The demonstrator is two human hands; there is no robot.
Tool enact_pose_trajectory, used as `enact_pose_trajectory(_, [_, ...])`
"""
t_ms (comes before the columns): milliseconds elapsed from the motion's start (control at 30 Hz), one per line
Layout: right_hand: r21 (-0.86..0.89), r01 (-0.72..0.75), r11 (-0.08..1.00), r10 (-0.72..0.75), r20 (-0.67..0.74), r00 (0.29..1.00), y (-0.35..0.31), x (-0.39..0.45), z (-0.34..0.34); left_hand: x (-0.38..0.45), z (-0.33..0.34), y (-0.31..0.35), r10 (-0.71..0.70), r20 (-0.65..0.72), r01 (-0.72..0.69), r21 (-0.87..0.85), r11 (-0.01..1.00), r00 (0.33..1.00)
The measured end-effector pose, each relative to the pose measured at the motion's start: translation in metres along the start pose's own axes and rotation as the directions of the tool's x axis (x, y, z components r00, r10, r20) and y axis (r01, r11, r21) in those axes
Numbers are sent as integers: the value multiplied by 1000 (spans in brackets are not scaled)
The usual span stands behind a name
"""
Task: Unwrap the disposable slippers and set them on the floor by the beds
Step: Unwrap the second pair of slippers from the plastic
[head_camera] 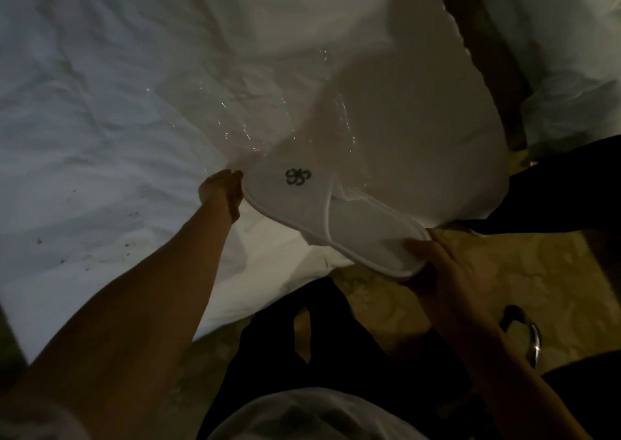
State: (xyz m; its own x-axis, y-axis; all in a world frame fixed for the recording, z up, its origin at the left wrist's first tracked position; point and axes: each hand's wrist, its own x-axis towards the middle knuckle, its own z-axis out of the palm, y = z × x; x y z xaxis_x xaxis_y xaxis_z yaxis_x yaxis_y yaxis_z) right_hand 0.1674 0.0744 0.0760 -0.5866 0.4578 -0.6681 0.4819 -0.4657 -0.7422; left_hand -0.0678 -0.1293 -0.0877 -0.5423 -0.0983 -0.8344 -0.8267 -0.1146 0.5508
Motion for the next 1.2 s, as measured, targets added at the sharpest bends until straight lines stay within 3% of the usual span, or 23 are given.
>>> enact_pose_trajectory(133, [249,-75,966,77,4,997,1,5,-3,-3,-2,-10,-4,5,5,-125,992,1000])
enact_pose_trajectory(233, [364,-122,924,95,91,991,-2,9,3,-10,2,-23,60,1,-60,-28,998,998])
enact_pose_trajectory(367, [364,-173,915,127,145,981,1,22,15,-16,6,-34,85,-14,-85,49,995,996])
enact_pose_trajectory(467, [328,-174,929,125,165,978,4,30,19,-22,13,-38,100,23,-102,275,956,995])
enact_pose_trajectory(567, [241,-174,955,117,233,965,0,32,32,-29,19,-30,196,-78,-130,509,851,978])
enact_pose_trajectory(633, [196,-192,962,137,261,955,-5,36,42,-35,20,-18,253,-150,-131,553,823,956])
enact_pose_trajectory(767, [135,-232,963,176,335,926,-17,43,65,-45,16,15,332,-215,-198,477,856,918])
enact_pose_trajectory(833, [107,-230,967,175,372,912,-22,45,76,-58,17,33,305,-230,-253,231,940,924])
enact_pose_trajectory(900, [107,-231,967,169,410,896,-26,46,86,-76,16,47,305,-218,-316,-16,949,927])
enact_pose_trajectory(1000, [117,-237,964,154,483,862,-32,43,103,-108,12,56,323,-178,-351,-161,922,930])
enact_pose_trajectory(1100, [71,-250,966,180,511,841,-34,37,122,-136,-3,50,307,85,-248,-408,879,948])
enact_pose_trajectory(1200, [16,-293,956,227,591,774,-28,27,140,-159,-25,38,359,291,-147,-558,817,887])
